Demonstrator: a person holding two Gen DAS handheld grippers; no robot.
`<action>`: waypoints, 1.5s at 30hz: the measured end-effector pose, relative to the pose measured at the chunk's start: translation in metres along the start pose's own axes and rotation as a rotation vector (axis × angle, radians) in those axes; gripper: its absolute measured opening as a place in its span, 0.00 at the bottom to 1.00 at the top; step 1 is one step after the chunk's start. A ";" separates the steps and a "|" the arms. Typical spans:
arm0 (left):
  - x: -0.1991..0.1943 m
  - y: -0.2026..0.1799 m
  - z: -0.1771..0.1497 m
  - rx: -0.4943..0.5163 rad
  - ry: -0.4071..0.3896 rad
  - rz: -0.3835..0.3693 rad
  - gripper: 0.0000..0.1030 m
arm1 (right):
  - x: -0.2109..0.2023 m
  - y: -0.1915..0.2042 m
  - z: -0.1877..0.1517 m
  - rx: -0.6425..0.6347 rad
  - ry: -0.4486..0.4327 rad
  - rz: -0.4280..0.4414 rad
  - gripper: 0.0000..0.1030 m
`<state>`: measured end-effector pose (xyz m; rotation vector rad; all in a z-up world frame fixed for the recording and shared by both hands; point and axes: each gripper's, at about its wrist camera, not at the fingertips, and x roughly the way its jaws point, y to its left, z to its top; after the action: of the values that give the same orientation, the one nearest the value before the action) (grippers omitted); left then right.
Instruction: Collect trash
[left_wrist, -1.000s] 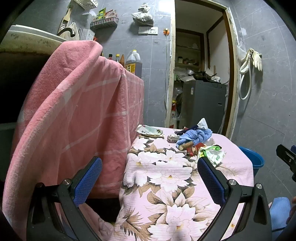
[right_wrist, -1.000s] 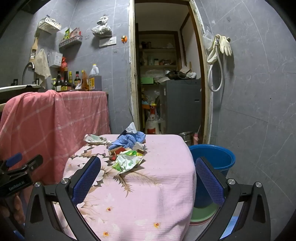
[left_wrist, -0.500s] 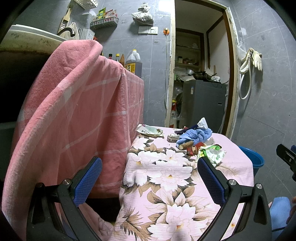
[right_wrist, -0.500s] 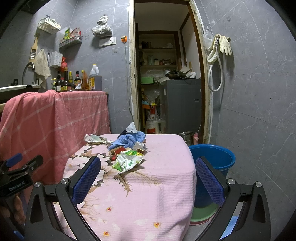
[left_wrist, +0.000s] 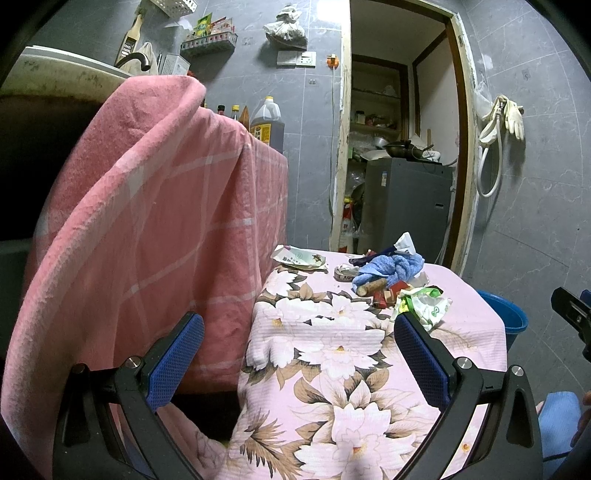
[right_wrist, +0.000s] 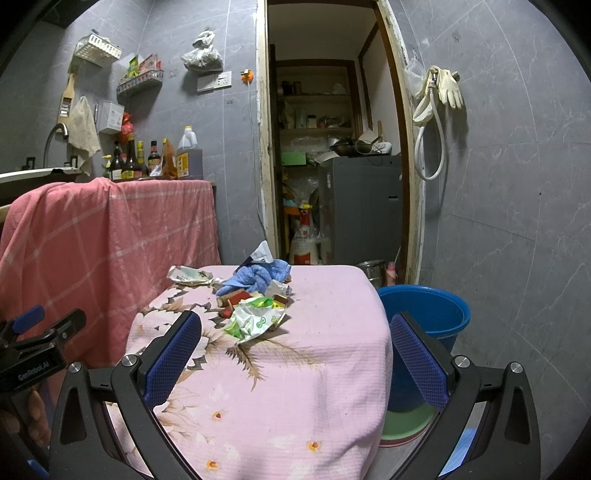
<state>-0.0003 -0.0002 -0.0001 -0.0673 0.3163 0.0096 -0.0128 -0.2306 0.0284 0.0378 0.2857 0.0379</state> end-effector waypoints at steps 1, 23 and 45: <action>0.000 0.000 0.000 0.001 0.001 -0.001 0.98 | 0.000 0.000 0.000 -0.001 0.000 0.000 1.00; 0.022 -0.006 0.013 0.000 -0.028 -0.021 0.98 | 0.016 0.005 0.021 -0.034 -0.091 0.049 1.00; 0.089 -0.018 0.029 0.002 0.050 -0.074 0.98 | 0.065 -0.024 0.026 -0.030 -0.083 0.001 1.00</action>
<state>0.0937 -0.0161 0.0007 -0.0775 0.3641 -0.0661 0.0575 -0.2530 0.0341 0.0093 0.2017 0.0421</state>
